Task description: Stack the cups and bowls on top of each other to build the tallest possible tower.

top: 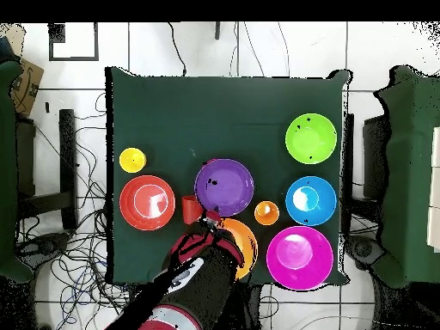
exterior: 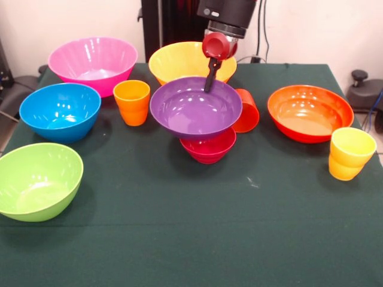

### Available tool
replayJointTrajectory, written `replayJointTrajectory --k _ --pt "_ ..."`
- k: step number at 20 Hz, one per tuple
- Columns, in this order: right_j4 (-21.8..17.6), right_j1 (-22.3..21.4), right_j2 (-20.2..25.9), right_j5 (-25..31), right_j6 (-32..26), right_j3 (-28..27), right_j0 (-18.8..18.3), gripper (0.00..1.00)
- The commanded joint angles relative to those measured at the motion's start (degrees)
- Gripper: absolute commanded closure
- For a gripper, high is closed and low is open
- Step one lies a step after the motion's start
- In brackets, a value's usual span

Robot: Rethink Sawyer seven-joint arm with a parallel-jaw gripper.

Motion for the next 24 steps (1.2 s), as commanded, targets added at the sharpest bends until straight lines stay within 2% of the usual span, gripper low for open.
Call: replayJointTrajectory --k 1,24 --pt "3.1 1.1 3.6 -3.9 10.8 -4.5 0.5 1.0" --pt "2.9 1.1 4.2 -5.5 10.5 -4.9 0.0 1.0"
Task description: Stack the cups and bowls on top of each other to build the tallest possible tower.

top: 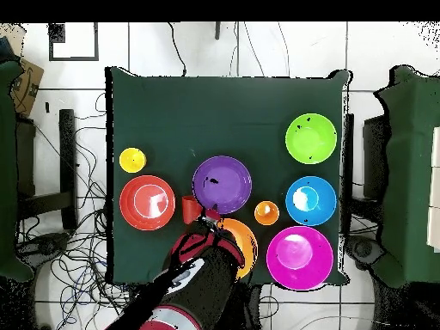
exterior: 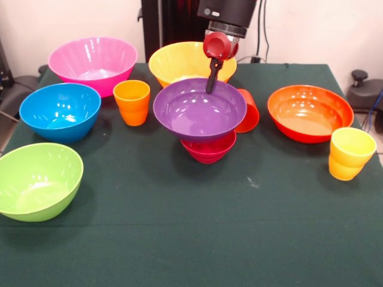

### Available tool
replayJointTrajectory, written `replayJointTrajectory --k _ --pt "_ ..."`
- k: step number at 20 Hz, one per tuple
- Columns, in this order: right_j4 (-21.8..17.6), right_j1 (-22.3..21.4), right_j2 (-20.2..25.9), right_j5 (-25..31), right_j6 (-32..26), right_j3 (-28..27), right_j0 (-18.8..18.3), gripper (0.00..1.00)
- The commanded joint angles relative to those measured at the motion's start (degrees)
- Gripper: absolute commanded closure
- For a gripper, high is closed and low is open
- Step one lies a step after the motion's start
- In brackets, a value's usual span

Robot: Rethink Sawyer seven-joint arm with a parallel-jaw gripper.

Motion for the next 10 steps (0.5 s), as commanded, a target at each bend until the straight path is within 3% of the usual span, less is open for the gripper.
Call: replayJointTrajectory --k 1,10 --pt "2.7 1.0 4.7 -3.8 10.5 -4.8 -0.2 1.0" --pt "1.4 0.0 5.9 -4.5 10.1 -4.7 -0.8 1.0"
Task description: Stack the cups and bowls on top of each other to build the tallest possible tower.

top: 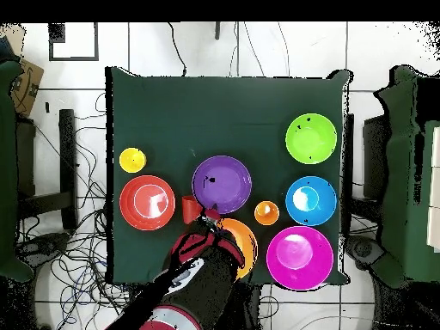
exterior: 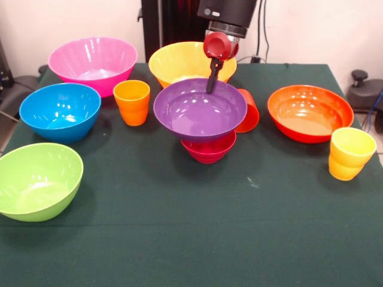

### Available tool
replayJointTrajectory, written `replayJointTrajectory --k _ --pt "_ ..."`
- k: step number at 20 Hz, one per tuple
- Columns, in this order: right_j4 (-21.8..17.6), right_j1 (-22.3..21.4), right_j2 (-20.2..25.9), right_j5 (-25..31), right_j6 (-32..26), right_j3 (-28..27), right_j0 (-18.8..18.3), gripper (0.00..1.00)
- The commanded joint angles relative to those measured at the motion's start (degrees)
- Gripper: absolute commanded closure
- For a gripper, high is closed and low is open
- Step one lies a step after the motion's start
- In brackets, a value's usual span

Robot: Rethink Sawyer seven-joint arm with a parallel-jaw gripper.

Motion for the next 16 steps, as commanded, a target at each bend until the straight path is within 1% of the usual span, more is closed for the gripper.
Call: replayJointTrajectory --k 1,11,16 --pt "1.3 -0.1 6.0 -4.4 10.0 -4.7 -0.7 1.0" --pt "0.3 -0.4 6.8 -6.3 9.7 -4.6 -1.2 1.0" --pt "0.9 0.4 5.3 -7.6 9.0 -5.0 0.0 1.0"
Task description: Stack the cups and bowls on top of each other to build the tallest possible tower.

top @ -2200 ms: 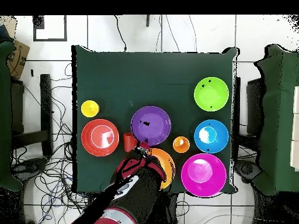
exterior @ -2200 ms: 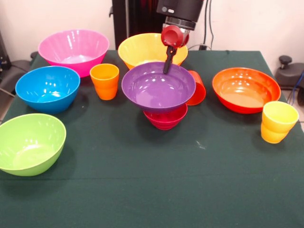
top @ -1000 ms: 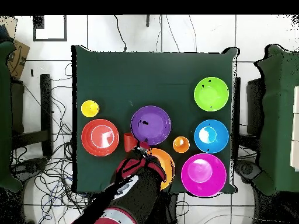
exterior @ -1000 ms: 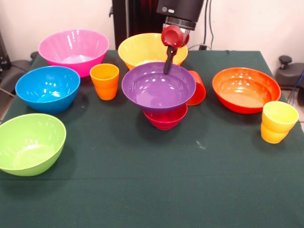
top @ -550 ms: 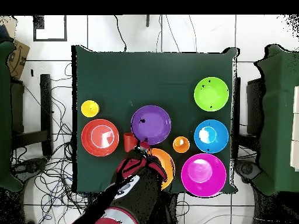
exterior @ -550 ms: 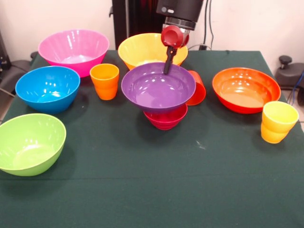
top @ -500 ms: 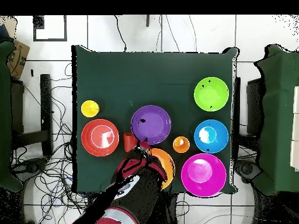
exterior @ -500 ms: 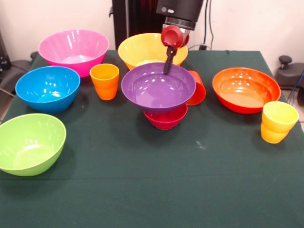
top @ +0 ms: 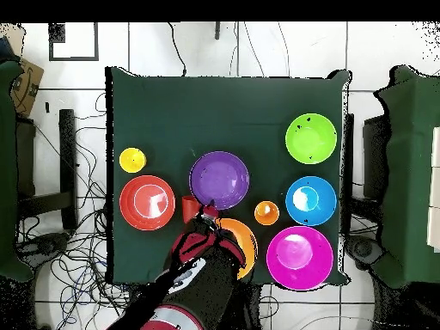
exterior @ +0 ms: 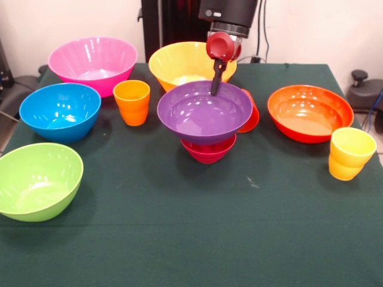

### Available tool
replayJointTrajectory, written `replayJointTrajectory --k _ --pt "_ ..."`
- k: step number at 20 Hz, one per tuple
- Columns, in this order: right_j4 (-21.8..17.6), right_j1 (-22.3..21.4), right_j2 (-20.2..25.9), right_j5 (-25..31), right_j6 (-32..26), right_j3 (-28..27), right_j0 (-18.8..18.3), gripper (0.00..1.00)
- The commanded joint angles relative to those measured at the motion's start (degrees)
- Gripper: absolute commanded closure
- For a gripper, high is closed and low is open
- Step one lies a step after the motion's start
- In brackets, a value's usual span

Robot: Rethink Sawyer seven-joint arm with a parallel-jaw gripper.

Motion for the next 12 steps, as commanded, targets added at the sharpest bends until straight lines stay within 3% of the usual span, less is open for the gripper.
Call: replayJointTrajectory --k 1,12 --pt "1.1 0.5 5.1 -3.4 8.9 -5.0 0.6 1.0" --pt "2.0 1.6 3.4 -2.3 8.1 -5.8 2.0 1.0"
